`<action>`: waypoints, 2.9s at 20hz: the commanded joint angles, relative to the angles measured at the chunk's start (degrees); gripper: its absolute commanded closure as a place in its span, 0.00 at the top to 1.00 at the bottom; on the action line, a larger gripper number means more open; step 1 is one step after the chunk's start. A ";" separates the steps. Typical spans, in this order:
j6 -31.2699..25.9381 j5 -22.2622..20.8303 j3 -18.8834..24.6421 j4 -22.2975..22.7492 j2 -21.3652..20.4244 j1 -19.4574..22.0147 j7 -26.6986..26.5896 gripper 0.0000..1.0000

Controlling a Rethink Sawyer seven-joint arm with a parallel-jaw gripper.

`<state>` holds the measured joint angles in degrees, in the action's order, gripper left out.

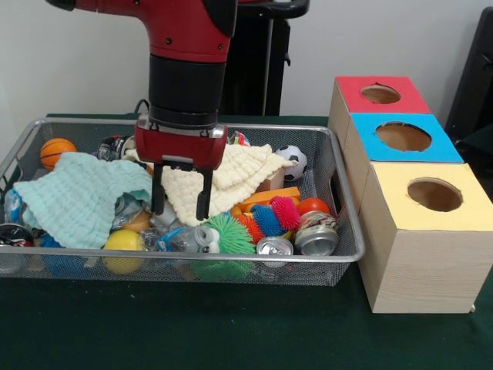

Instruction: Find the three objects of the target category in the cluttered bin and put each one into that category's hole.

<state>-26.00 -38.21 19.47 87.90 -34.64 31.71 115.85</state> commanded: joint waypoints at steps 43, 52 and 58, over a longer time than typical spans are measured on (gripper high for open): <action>6.15 -15.33 0.73 5.03 6.73 11.43 -9.78 0.00; -1.19 -6.78 5.10 10.12 -2.87 10.51 -9.73 0.00; -7.59 1.22 8.30 12.72 -10.83 8.37 -7.49 0.00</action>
<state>-25.03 -42.94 20.86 98.06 -38.01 41.74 115.85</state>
